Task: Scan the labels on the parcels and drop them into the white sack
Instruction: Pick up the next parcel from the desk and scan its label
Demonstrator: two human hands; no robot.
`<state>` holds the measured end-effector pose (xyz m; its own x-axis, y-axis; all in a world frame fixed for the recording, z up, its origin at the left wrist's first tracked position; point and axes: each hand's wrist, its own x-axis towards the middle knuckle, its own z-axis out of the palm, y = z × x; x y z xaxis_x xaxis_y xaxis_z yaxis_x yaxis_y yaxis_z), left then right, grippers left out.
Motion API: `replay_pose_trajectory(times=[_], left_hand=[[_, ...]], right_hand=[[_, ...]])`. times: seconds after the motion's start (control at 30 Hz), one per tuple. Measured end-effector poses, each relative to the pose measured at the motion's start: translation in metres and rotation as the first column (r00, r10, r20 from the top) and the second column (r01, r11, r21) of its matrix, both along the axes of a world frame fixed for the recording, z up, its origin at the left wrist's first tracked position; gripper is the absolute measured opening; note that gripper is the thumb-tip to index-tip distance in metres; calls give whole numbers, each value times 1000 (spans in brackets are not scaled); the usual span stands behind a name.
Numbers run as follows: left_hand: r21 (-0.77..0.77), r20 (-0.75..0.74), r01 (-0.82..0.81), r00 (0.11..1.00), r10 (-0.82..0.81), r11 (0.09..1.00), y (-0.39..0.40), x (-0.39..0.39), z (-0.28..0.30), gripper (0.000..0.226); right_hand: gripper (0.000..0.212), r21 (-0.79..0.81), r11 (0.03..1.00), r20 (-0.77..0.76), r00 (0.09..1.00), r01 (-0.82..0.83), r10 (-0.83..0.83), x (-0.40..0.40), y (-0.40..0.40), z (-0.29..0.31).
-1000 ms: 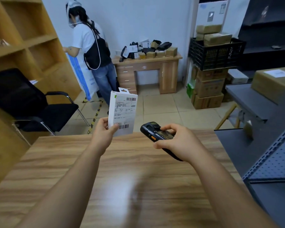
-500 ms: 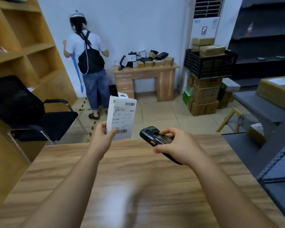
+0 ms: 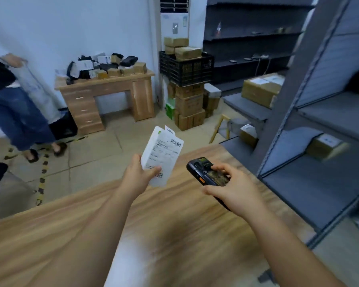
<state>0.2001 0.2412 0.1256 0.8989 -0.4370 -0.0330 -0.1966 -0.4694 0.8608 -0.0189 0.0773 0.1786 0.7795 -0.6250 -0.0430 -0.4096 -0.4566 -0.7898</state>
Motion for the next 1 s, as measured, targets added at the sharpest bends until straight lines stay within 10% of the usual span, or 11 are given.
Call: replay_pose_trajectory(times=[0.33,0.53,1.0], left_hand=[[-268,-37,503,847,-531,821,-126,-133,25,27],[-509,-176,472,761,-624,720,-197,-236,58,19],[-458,-372,664,461,-806,591,-344,-549,39,21]], right_hand=[[59,-103,880,141,882,464,-449,-167,-54,-20],[57,-29,758,319,725,651,-611,-275,-86,-2],[58,-46,497,352,479,867,-804,-578,-162,-24]])
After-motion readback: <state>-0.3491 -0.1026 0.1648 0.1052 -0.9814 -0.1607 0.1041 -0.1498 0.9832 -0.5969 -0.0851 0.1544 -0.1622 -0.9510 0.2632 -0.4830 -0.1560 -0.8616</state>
